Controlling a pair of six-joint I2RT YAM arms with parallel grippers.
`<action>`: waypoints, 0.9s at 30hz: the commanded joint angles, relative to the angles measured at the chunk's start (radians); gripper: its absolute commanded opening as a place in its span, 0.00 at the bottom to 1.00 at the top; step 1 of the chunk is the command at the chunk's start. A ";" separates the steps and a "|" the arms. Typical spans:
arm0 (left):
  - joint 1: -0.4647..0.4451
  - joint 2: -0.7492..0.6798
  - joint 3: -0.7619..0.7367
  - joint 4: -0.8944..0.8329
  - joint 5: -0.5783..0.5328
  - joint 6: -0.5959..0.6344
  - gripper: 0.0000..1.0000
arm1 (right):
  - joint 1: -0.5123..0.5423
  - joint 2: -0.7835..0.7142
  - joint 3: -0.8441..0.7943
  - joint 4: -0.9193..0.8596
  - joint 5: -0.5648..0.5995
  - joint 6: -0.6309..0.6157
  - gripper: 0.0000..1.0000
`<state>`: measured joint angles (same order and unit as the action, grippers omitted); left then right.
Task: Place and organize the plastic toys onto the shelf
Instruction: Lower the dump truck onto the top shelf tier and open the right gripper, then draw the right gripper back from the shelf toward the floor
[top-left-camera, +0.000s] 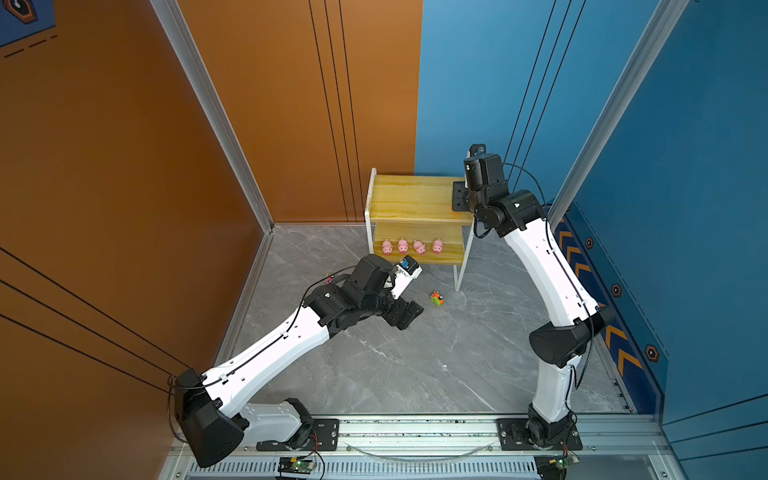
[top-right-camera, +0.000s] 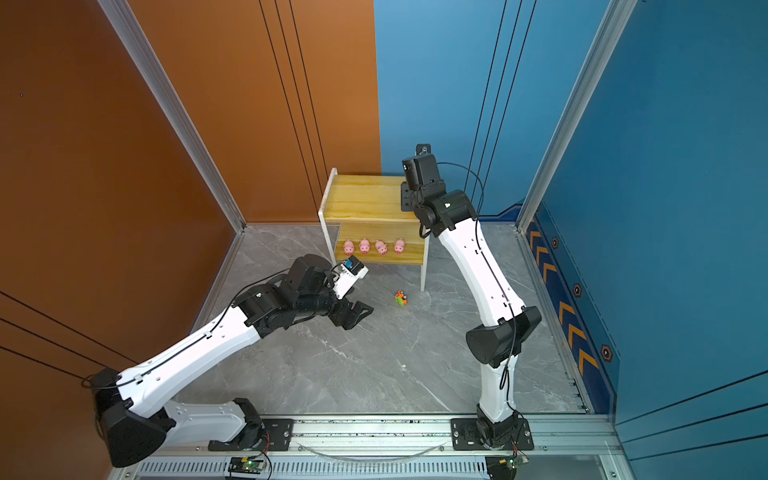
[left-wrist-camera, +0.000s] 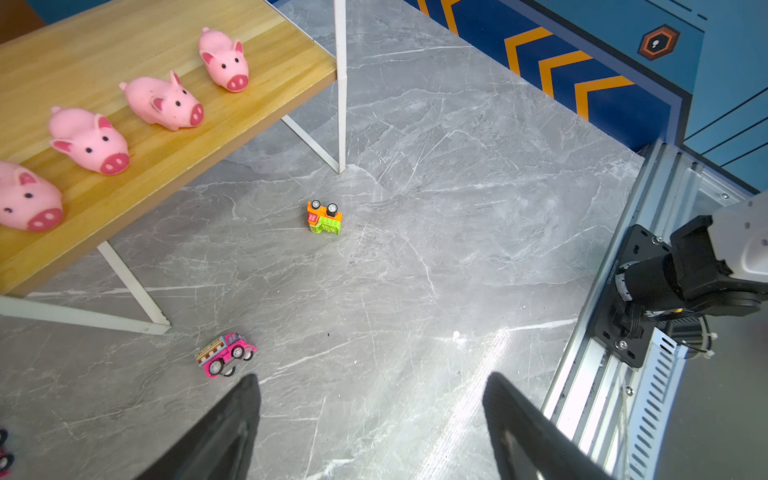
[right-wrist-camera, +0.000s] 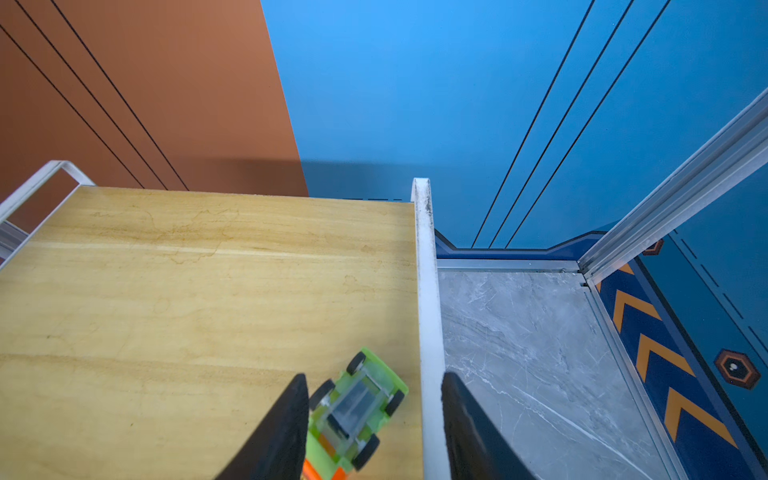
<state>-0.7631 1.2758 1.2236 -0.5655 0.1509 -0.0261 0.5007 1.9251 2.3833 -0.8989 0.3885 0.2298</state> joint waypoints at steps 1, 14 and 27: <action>0.018 0.018 -0.009 0.011 0.012 -0.020 0.85 | 0.032 -0.045 -0.034 -0.020 0.043 -0.023 0.53; 0.024 0.007 -0.022 0.013 0.012 -0.029 0.85 | 0.085 0.046 -0.008 -0.002 0.248 0.028 0.58; 0.028 0.000 -0.026 0.018 0.024 -0.029 0.85 | 0.080 0.115 0.029 -0.002 0.289 0.008 0.55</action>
<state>-0.7460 1.2961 1.2114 -0.5648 0.1513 -0.0494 0.5842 2.0266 2.3798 -0.8982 0.6369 0.2390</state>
